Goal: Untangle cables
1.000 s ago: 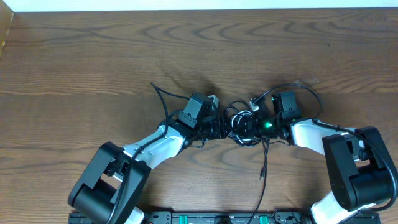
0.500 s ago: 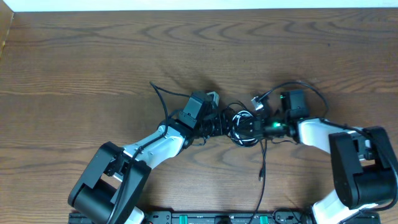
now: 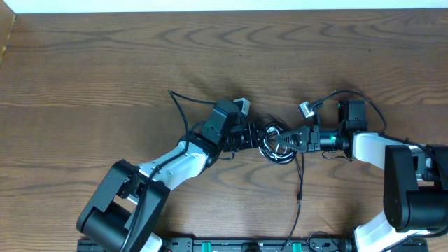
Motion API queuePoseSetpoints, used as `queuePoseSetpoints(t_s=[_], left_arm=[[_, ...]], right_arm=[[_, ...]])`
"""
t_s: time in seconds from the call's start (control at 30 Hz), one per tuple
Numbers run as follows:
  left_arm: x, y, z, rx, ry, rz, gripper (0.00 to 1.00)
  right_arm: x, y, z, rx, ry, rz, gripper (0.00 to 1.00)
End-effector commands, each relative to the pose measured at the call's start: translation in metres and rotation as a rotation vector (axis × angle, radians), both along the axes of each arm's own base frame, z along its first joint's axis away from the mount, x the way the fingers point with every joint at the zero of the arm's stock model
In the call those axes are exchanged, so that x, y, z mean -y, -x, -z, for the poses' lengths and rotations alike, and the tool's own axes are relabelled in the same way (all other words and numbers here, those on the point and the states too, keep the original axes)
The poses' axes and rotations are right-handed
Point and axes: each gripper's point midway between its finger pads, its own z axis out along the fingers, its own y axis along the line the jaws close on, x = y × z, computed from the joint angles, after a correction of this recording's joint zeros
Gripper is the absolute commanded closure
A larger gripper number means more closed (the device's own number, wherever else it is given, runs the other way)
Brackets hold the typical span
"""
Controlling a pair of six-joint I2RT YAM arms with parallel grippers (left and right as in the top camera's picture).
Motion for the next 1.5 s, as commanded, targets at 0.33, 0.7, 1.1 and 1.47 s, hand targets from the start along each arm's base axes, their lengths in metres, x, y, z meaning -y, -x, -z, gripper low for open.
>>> queuePoseSetpoints(t_s=[0.33, 0.7, 1.1, 1.47], left_arm=[[-0.028, 0.008, 0.03, -0.079, -0.16, -0.078, 0.67], [-0.038, 0.02, 0.041, -0.136, -0.215, -0.08, 0.92], [-0.032, 0.016, 0.021, -0.066, -0.184, -0.042, 0.93], [-0.044, 0.008, -0.108, 0.292, -0.083, -0.074, 0.93]], right_arm=[[0.005, -0.034, -0.049, 0.086, -0.066, -0.002, 0.99], [0.008, -0.067, -0.163, 0.401, -0.12, 0.088, 0.99], [0.008, -0.098, -0.204, 0.487, -0.09, 0.045, 0.87], [0.019, -0.157, -0.169, 0.59, 0.027, 0.297, 0.54]])
